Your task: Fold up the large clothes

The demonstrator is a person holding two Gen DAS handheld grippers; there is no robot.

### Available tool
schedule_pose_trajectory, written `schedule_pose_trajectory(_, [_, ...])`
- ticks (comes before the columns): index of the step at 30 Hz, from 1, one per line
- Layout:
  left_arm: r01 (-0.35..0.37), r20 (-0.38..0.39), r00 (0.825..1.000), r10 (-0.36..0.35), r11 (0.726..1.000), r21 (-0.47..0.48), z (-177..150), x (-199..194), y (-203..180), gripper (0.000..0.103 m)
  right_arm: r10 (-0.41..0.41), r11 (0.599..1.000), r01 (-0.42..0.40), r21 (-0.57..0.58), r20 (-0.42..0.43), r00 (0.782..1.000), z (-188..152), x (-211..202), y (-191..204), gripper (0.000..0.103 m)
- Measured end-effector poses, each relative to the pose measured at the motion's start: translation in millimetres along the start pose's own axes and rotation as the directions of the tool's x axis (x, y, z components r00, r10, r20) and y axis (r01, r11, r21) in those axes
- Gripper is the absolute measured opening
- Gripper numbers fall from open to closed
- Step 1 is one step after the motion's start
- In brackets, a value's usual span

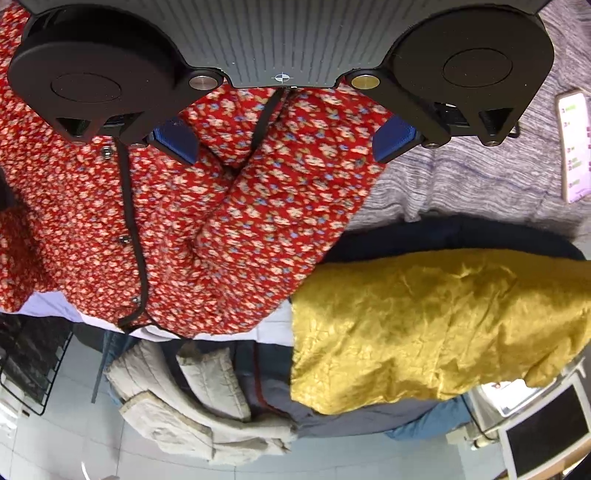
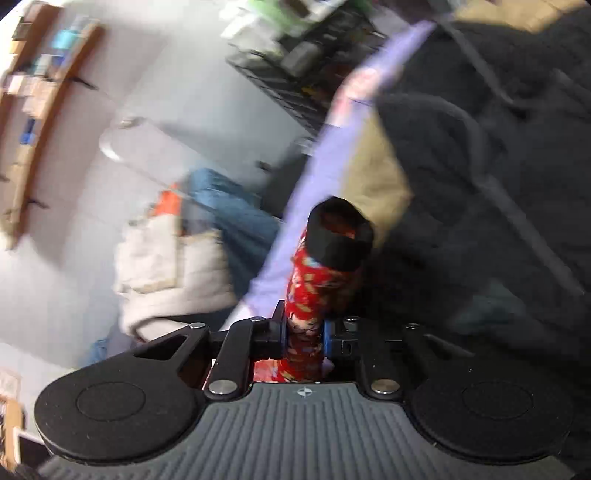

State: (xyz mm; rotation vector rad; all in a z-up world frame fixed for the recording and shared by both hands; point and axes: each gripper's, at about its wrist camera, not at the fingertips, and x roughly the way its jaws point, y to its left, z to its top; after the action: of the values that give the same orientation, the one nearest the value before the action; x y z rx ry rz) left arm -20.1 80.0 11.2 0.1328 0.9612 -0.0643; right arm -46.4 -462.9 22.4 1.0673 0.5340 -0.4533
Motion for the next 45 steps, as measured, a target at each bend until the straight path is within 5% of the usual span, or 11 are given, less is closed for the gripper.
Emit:
schedule_pose_trajectory(3, [-0.023, -0.012, 1.0, 0.023, 0.999, -0.027, -2.9, 2.1, 11.0, 0.103, 0.085, 0.994, -0.081, -0.079, 0.059, 0.995, 15.5, -24.7, 24.8, 0.017])
schedule_pose_trajectory(8, [-0.071, -0.031, 0.997, 0.07, 0.995, -0.066, -8.3, 6.9, 33.6, 0.103, 0.105, 0.968, -0.046, -0.247, 0.231, 0.967, 52.5, -81.6, 57.1, 0.016])
schedule_pose_trajectory(12, [-0.102, -0.043, 0.994, 0.098, 0.99, -0.101, -11.6, 12.6, 51.0, 0.103, -0.015, 0.961, 0.098, -0.257, 0.308, 0.951, 75.5, -84.2, 37.8, 0.016])
schedule_pose_trajectory(14, [-0.113, -0.05, 0.993, 0.108, 0.986, -0.123, -14.1, 16.0, 59.2, 0.103, -0.132, 0.96, 0.189, -0.204, 0.262, 0.956, 76.2, -65.2, 11.8, 0.018])
schedule_pose_trajectory(17, [-0.133, -0.06, 0.99, 0.127, 0.983, -0.128, -18.3, 19.0, 69.2, 0.103, -0.253, 0.943, 0.292, -0.16, 0.227, 0.94, 61.1, -46.4, -16.6, 0.035])
schedule_pose_trajectory(20, [-0.16, -0.059, 0.986, 0.154, 0.981, -0.107, -25.3, 20.3, 79.6, 0.103, -0.306, 0.924, 0.348, -0.156, 0.242, 0.921, 36.8, -48.3, -26.1, 0.08])
schedule_pose_trajectory(24, [-0.162, -0.058, 0.986, 0.157, 0.982, -0.1, -37.7, 20.9, 103.0, 0.103, -0.275, 0.927, 0.339, -0.163, 0.321, 0.906, 17.9, -72.5, -20.8, 0.082])
schedule_pose_trajectory(32, [-0.052, -0.089, 0.995, 0.034, 0.977, -0.205, -71.7, 23.3, 150.5, 0.103, -0.122, 0.915, 0.236, -0.329, 0.33, 0.936, 15.4, -104.3, 28.8, 0.097])
schedule_pose_trajectory(37, [-0.009, -0.013, 1.0, 0.005, 0.933, -0.36, -61.2, 8.4, 170.2, 0.103, -0.071, 0.915, 0.155, -0.372, 0.232, 0.97, -9.7, -98.4, 53.5, 0.097])
schedule_pose_trajectory(41, [-0.123, 0.008, 0.99, 0.143, 0.882, -0.455, -46.4, -35.5, 222.6, 0.103, -0.049, 0.888, 0.128, -0.442, 0.186, 0.981, -27.9, -98.7, 74.4, 0.099])
schedule_pose_trajectory(45, [-0.258, 0.056, 0.945, 0.323, 0.838, -0.482, -42.3, -91.1, 276.3, 0.103, -0.047, 0.862, 0.122, -0.493, 0.163, 0.986, -39.2, -91.9, 90.0, 0.1])
